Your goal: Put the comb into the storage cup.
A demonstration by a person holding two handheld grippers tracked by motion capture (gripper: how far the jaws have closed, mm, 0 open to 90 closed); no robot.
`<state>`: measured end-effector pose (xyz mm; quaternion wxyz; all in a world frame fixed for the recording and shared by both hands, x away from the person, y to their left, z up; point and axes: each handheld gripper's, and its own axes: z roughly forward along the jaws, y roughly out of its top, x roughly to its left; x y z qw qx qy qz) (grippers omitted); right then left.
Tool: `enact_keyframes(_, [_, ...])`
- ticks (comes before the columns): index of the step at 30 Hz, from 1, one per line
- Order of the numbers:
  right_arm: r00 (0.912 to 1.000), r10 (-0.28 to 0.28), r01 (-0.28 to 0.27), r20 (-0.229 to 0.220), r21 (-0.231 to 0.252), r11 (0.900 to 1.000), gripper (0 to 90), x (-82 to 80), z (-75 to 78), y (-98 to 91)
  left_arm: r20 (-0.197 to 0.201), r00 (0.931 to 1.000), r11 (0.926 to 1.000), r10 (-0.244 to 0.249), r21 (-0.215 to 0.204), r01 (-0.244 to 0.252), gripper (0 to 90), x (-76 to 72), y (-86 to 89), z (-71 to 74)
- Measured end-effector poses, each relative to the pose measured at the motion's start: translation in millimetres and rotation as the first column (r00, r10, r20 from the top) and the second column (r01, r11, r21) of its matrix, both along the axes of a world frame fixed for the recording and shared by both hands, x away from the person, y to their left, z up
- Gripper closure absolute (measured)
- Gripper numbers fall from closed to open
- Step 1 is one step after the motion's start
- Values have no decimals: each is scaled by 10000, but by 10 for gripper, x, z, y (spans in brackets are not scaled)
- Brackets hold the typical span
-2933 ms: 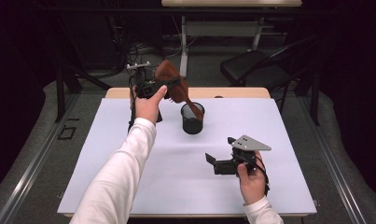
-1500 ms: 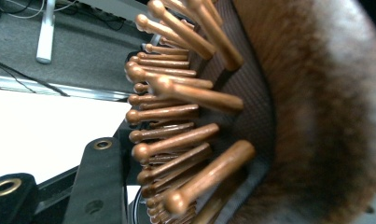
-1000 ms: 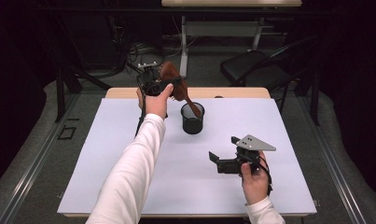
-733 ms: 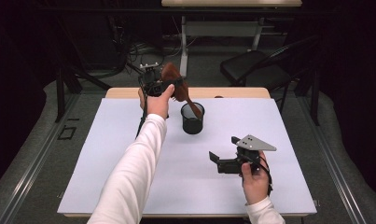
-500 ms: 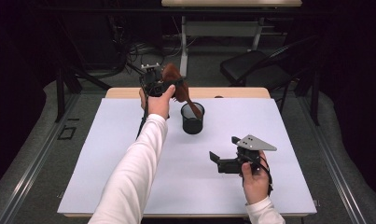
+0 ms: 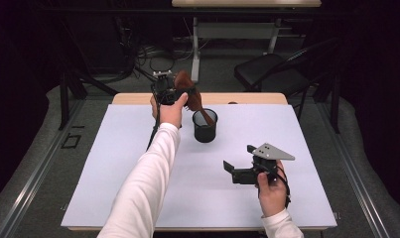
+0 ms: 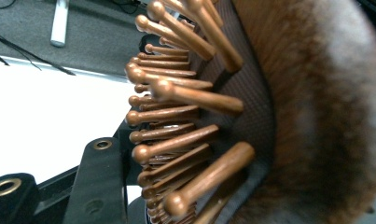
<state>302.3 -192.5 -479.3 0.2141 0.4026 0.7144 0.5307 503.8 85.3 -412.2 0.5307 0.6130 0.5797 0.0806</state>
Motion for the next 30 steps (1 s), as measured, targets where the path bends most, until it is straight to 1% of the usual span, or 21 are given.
enact_keyframes(2, [10000, 4, -4, -13, 0, 10000, 0, 0, -1, 0, -10, 10000, 10000, 42, -59, -42, 476, 3, -5, -10])
enact_keyframes(4, [10000, 3, -3, 16, 18, 10000, 0, 2, -4, 4, -56, 10000, 10000, 25, 39, -25, 476, 13, -3, -36])
enact_keyframes(6, [10000, 8, -8, 1, -9, 10000, 0, 3, -5, 3, -75, 10000, 10000, 50, -17, -50, 476, 16, -10, -45])
enact_keyframes(7, [10000, 6, -6, 3, -3, 10000, 0, 4, -6, 3, -142, 9999, 10000, 39, 55, -38, 476, 19, -14, -60])
enact_keyframes(12, [10000, -15, 15, 7, -9, 10000, 0, 5, -7, -1, -172, 9999, 9999, -17, 105, 19, 476, 30, -39, -108])
enact_keyframes(16, [10000, -29, 29, -13, -10, 10000, 0, 4, -9, -1, -200, 9998, 10000, 46, 51, -45, 476, 35, -56, -150])
enact_keyframes(17, [10000, -15, 15, -18, -24, 10000, 0, 4, -9, -1, -223, 9997, 10000, 25, 97, -23, 477, 37, -52, -159])
enact_keyframes(20, [10000, -8, 8, -28, -28, 10000, 0, 3, -10, 3, -258, 9996, 9999, 105, 63, -104, 476, 38, -54, -184])
enact_keyframes(21, [10000, -15, 15, -31, -4, 10000, 0, 3, -10, 5, -271, 9996, 9999, 88, 122, -84, 476, 40, -50, -191])
enact_keyframes(27, [10000, -11, 11, -21, -31, 10000, 0, 6, -12, 3, -300, 9995, 9999, 122, 71, -120, 476, 48, -56, -228])
enact_keyframes(30, [10000, -12, 12, -22, -31, 10000, 0, 6, -13, 2, -365, 9992, 9999, 130, 110, -126, 476, 50, -60, -252])
